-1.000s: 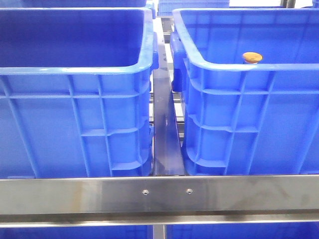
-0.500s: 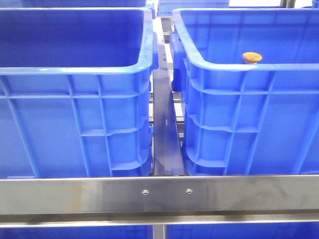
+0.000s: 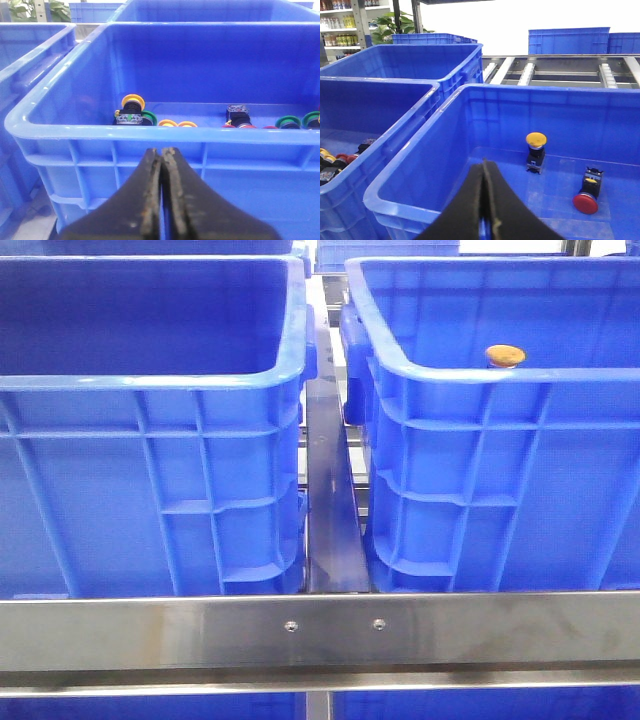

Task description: Pick red and yellow buttons and place in box

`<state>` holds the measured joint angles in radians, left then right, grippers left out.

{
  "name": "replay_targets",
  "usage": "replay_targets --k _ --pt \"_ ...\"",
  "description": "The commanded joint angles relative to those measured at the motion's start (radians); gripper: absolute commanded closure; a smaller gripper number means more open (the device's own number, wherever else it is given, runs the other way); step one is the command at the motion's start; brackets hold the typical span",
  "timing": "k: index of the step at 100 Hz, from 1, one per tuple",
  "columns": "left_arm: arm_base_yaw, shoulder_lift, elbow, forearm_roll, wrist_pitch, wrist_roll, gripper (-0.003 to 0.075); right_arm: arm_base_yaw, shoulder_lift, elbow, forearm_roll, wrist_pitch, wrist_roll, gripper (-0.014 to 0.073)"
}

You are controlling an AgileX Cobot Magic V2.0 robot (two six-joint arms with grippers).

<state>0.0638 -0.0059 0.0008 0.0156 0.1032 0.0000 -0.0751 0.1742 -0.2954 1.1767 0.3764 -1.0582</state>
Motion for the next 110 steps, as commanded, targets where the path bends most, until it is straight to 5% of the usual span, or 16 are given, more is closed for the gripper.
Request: replay_targets --k 1,77,110 --pt "0.003 -0.031 0.053 -0.009 -0.07 -0.007 0.074 0.001 0.008 -0.027 0.028 -0.025 -0.015 0.065" --pt "0.003 -0.031 0.053 -0.009 -0.07 -0.007 0.074 0.001 0.008 -0.027 0.026 -0.026 -0.016 0.065" --pt "0.003 -0.031 0.053 -0.009 -0.07 -0.007 0.074 -0.002 0.008 0.024 0.027 -0.215 -0.019 0.065"
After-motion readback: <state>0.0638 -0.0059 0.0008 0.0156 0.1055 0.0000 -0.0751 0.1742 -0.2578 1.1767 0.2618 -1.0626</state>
